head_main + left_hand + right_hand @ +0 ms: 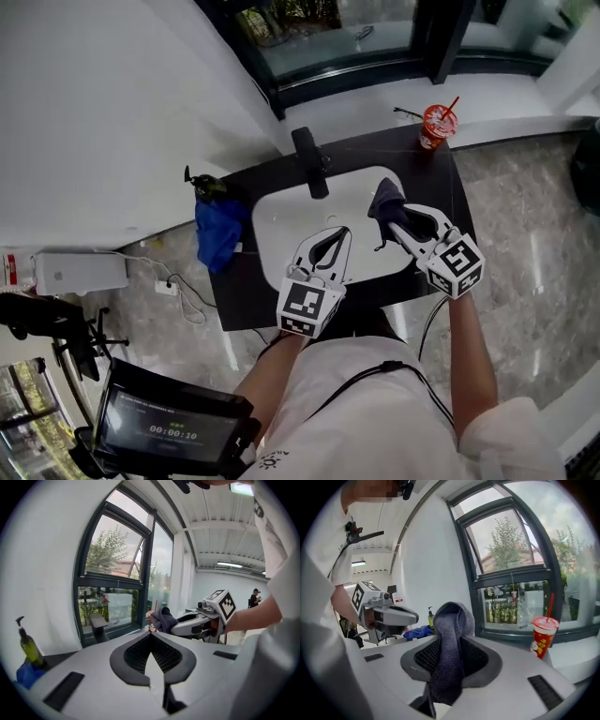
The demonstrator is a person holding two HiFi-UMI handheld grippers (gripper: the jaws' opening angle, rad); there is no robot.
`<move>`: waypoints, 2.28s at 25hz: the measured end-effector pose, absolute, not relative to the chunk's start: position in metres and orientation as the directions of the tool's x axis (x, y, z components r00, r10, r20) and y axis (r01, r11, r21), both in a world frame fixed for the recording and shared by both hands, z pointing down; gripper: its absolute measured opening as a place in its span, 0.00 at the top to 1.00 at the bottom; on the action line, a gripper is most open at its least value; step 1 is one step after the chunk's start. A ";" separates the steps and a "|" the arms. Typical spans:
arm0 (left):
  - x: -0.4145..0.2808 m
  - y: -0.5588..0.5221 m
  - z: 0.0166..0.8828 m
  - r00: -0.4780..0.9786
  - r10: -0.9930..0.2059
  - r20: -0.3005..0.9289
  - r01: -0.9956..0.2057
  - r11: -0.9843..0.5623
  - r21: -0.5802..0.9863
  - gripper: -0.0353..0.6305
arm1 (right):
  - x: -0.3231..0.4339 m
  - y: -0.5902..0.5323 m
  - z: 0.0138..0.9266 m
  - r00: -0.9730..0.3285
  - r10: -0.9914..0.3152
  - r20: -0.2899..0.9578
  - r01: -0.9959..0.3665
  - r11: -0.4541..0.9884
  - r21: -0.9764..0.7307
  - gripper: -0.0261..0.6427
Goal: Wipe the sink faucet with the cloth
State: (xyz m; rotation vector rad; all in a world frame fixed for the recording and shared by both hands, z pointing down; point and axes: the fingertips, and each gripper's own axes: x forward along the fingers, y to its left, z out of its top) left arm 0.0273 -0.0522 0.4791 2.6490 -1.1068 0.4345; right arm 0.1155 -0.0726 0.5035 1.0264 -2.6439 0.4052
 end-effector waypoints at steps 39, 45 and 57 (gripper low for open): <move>-0.076 -0.091 0.475 0.456 -0.825 0.333 -0.887 -0.450 0.100 0.96 | -0.035 -0.291 0.486 -0.751 -0.373 0.545 -0.337 0.926 0.171 0.78; -0.078 -0.094 0.477 0.458 -0.821 0.341 -0.886 -0.453 0.099 0.96 | -0.046 -0.275 0.504 -0.730 -0.328 0.600 -0.278 0.944 0.178 0.78; -0.067 -0.090 0.477 0.507 -0.789 0.348 -0.856 -0.508 0.096 0.96 | -0.039 -0.199 0.513 -0.744 -0.150 0.651 -0.127 0.988 0.083 0.78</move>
